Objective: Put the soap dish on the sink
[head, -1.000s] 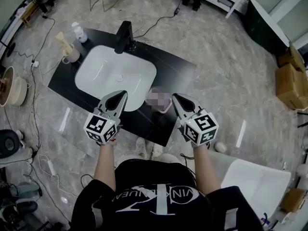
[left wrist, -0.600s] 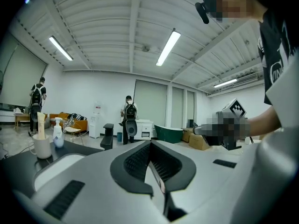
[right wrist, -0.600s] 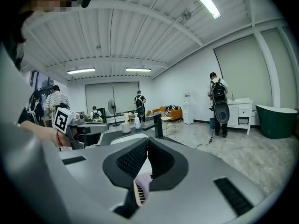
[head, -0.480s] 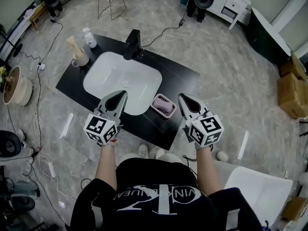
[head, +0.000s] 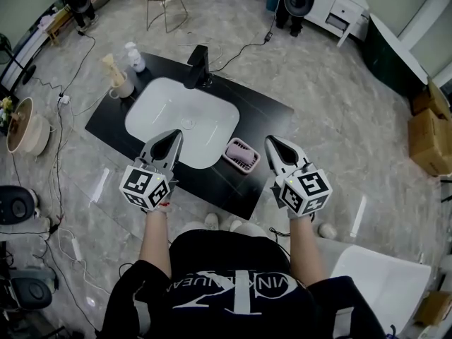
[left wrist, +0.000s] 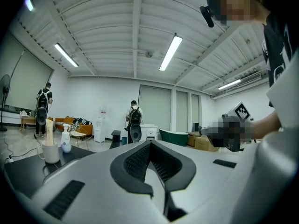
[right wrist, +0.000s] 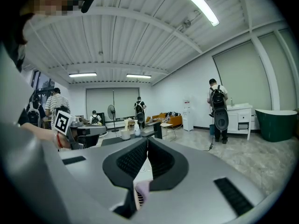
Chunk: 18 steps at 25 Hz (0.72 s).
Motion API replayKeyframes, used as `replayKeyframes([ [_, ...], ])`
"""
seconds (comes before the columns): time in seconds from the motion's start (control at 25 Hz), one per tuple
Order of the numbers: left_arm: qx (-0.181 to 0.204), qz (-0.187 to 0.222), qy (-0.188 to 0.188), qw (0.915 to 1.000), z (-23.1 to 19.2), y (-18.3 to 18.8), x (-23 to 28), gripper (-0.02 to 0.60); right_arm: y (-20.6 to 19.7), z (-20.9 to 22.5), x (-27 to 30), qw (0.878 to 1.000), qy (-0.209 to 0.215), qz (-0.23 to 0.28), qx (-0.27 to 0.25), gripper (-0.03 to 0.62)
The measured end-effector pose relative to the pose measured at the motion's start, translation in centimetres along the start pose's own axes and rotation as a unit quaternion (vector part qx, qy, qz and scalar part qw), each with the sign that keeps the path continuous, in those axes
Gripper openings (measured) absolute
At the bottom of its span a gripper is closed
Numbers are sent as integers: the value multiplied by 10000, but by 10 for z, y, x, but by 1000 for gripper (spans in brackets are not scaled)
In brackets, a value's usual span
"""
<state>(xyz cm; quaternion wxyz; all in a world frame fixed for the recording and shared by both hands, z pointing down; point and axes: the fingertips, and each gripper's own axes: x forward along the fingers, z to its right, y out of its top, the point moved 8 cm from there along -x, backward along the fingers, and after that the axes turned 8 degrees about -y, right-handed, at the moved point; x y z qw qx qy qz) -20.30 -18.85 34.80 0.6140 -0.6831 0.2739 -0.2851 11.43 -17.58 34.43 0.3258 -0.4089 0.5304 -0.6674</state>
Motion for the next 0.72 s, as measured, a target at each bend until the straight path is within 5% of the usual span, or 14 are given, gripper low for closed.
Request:
replayKeyframes([
  [0.72,-29,54,109,9999,0,3,5,12,-1,7,2,9999,70,-17,123,26],
])
